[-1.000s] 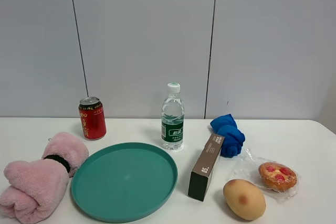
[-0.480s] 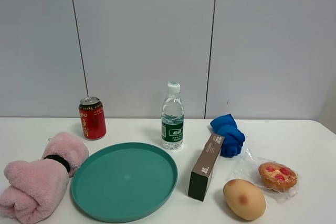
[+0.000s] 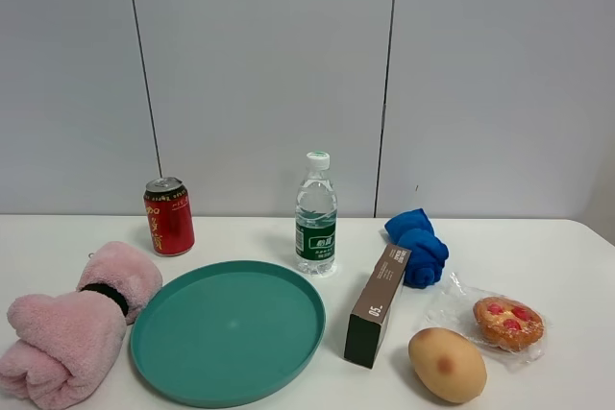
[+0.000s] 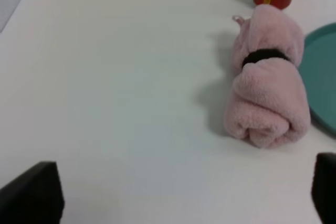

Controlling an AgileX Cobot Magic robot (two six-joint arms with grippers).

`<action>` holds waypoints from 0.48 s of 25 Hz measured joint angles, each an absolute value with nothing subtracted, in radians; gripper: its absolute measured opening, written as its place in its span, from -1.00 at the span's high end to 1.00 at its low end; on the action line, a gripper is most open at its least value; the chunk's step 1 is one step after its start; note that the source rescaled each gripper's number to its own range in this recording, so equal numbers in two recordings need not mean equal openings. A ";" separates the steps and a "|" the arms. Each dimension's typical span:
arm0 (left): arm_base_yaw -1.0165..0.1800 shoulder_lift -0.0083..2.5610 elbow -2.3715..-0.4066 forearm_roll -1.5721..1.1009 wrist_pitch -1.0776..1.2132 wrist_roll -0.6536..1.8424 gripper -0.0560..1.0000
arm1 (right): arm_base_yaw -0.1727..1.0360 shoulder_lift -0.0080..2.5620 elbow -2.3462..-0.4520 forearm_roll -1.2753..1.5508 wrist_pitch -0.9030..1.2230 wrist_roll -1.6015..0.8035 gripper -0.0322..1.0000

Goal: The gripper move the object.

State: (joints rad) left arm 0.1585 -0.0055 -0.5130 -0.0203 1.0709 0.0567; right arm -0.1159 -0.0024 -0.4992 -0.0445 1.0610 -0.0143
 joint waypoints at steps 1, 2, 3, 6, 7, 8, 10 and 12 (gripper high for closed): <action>0.158 -0.006 -0.513 -0.020 1.068 0.057 -0.88 | -0.116 -0.002 -0.499 -0.045 1.061 -0.014 -1.00; 0.158 -0.006 -0.513 -0.020 1.066 0.054 -0.88 | -0.116 -0.002 -0.499 -0.045 1.061 -0.014 -1.00; 0.158 -0.006 -0.513 -0.020 1.064 0.053 -0.88 | -0.116 -0.002 -0.499 -0.045 1.061 -0.014 -1.00; 0.158 -0.006 -0.513 -0.020 1.063 0.050 -0.88 | -0.116 -0.002 -0.499 -0.045 1.061 -0.014 -1.00; 0.158 -0.006 -0.513 -0.020 1.063 0.049 -0.88 | -0.116 -0.002 -0.499 -0.045 1.061 -0.014 -1.00; 0.158 -0.006 -0.513 -0.020 1.063 0.049 -0.88 | -0.116 -0.002 -0.499 -0.045 1.061 -0.014 -1.00; 0.158 -0.006 -0.513 -0.020 1.063 0.049 -0.88 | -0.116 -0.002 -0.499 -0.045 1.061 -0.014 -1.00; 0.158 -0.006 -0.513 -0.020 1.063 0.049 -0.88 | -0.116 -0.002 -0.499 -0.045 1.061 -0.014 -1.00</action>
State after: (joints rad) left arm 0.1585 -0.0055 -0.5130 -0.0203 1.0630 0.0490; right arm -0.1159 -0.0024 -0.4992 -0.0445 1.0610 -0.0143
